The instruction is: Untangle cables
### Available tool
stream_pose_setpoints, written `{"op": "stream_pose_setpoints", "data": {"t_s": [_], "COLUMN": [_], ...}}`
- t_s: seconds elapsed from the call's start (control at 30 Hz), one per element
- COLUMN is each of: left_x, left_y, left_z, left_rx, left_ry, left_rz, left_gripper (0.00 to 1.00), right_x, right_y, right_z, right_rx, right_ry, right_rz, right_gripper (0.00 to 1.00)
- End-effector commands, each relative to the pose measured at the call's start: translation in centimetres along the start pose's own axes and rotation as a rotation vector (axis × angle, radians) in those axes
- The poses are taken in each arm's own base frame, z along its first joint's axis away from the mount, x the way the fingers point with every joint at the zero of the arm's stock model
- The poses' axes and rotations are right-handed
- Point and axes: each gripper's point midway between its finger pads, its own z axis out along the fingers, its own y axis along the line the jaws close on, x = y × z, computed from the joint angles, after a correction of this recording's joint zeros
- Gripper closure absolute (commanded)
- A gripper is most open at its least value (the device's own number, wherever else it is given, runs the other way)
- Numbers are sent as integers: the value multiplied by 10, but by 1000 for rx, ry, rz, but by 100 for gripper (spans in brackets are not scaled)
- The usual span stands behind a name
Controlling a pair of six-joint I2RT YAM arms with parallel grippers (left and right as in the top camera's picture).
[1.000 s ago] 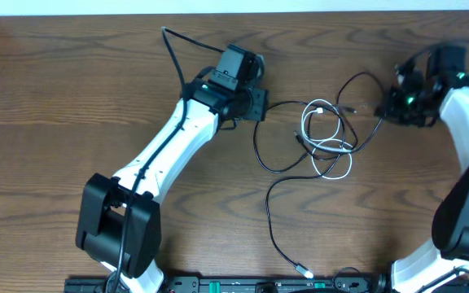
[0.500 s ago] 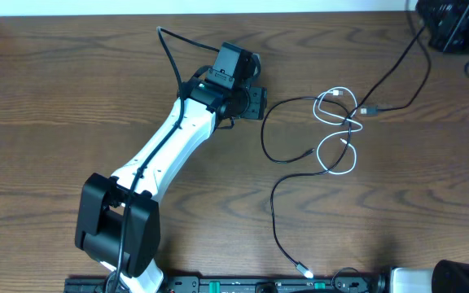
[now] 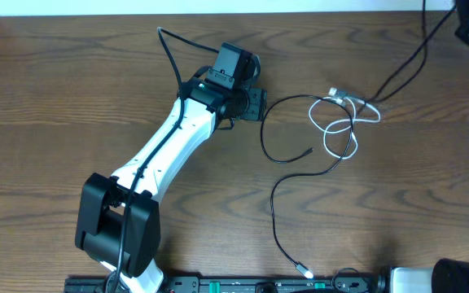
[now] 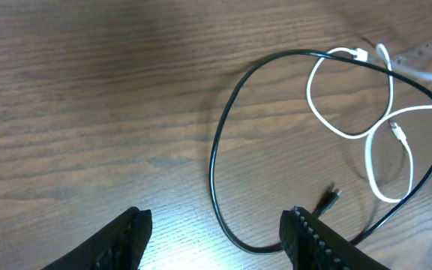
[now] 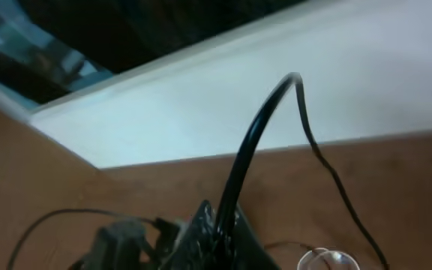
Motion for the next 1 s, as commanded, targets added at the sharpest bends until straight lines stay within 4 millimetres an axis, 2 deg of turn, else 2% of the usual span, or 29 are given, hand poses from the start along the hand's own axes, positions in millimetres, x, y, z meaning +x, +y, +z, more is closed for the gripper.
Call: {"op": "stream_pose_setpoints", "data": {"t_s": [0.0,0.07,0.17,0.23,0.3,0.37,0.5,0.57,0.6,0.63,0.7,0.73,0.83,0.97], "left_x": [-6,-5,-5,-5,-5,-5,-3,-2,-1,-1,0,1,4,6], "left_y": [1,1,1,1,1,1,2,2,2,2,3,3,1,1], "left_z": [-10,-10,-10,-10,-10,-10,-10,-10,-10,-10,-10,-10,-10,-10], "left_rx": [-10,-11,-11,-11,-11,-11,-13,-14,-15,-16,-16,-17,-8,-3], "left_ry": [-25,-22,-22,-22,-22,-21,-12,-8,-7,-4,0,4,15,26], "left_rz": [5,15,15,15,15,15,13,13,12,12,11,10,9,7], "left_gripper": [41,40,40,40,40,41,40,41,40,41,41,41,41,41], "right_x": [21,43,59,64,68,72,73,73,74,74,79,85,98,107], "right_y": [-6,1,-6,-3,24,42,68,60,45,28,-23,-37,-45,-35], "right_z": [21,26,31,32,29,26,16,21,27,32,39,40,47,56], "right_rx": [-23,-87,-67,-86,-223,-304,-449,-399,-310,-209,89,180,232,208], "right_ry": [113,224,297,320,362,393,428,417,395,375,341,351,404,436], "right_rz": [88,151,198,212,221,232,230,226,205,191,173,164,147,136], "right_gripper": [99,99,99,99,99,99,99,99,99,99,99,99,99,99]}}
